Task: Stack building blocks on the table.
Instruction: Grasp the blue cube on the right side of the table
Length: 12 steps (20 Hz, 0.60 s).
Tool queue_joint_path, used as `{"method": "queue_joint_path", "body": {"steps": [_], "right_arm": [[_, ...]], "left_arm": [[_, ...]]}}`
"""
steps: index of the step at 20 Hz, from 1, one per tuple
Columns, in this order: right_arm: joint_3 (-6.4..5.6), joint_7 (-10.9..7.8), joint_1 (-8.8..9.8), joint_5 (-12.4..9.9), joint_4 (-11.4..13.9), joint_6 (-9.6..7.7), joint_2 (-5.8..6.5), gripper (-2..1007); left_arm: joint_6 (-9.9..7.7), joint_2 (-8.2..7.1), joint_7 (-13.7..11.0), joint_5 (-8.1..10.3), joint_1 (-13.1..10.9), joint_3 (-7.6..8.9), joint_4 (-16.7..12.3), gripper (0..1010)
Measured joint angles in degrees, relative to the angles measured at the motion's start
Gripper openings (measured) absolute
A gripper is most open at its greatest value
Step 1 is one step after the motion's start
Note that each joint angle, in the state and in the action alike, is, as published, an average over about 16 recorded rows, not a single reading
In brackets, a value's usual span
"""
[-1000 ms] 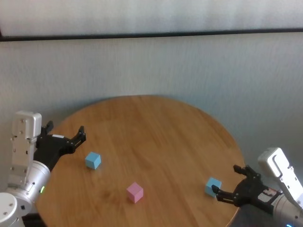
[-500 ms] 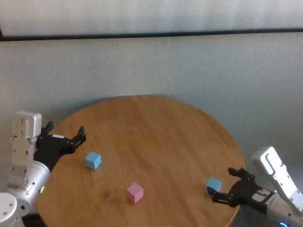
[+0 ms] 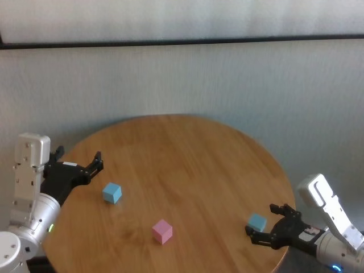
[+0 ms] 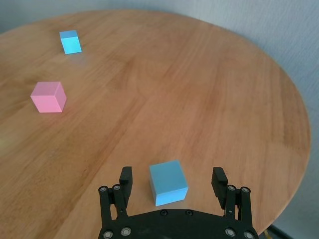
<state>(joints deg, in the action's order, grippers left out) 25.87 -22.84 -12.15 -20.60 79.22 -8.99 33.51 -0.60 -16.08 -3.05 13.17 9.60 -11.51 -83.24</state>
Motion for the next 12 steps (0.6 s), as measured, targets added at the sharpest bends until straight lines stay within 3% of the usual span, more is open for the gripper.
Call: {"method": "queue_joint_path", "body": {"steps": [12], "right_arm": [[-0.35,-2.42,-2.6,0.5,-4.1,-2.47,-2.67,1005]], "left_arm": [[-0.02,0.0,0.0,0.0,0.0,0.0,0.0,1000]]}}
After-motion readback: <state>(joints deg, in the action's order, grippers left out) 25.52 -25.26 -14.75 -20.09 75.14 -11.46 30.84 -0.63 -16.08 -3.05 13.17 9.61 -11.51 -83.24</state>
